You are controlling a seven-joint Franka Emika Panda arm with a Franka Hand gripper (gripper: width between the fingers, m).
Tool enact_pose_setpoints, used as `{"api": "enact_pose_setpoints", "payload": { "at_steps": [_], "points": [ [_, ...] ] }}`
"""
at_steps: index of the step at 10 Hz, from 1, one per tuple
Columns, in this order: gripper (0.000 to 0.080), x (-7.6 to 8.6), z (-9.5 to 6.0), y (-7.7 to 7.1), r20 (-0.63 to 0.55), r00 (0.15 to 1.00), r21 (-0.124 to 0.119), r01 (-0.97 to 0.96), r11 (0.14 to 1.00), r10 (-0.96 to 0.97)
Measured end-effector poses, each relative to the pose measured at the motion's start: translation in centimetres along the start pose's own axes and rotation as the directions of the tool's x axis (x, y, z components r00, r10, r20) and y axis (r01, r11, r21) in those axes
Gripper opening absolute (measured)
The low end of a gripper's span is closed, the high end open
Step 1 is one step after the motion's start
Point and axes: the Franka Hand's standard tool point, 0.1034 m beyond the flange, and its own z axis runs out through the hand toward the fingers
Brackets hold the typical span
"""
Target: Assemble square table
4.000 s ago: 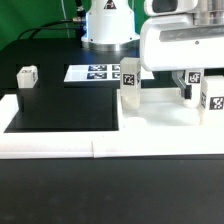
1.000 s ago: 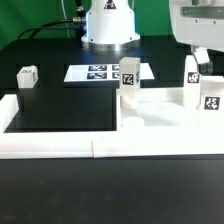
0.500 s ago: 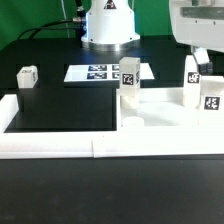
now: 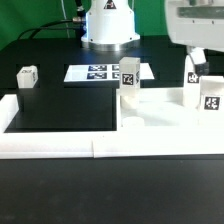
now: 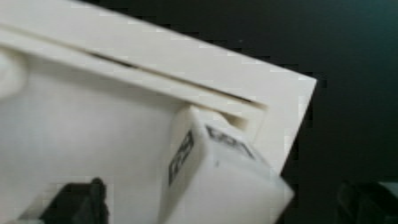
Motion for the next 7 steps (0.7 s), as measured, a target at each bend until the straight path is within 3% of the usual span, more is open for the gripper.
{"api": "enact_pose_setpoints", "payload": {
  "at_steps": [1,3,4,7],
  "points": [
    [0.0649,0.6,-1.0,1.1,-0.003,0.999,0.011,0.039,0.999,-0.039],
    [0.0649,2.9,-3.8,4.1,-0.004,0.948,0.015,0.319,0.948,-0.319],
    [0.0649,4.2,-3.7,5.5,-0.026,0.906,0.014,0.423,0.906,-0.423],
    [0.0649,4.1,-3.6,5.3,-0.029,0.788,0.003,0.615,0.788,-0.615]
  ]
}}
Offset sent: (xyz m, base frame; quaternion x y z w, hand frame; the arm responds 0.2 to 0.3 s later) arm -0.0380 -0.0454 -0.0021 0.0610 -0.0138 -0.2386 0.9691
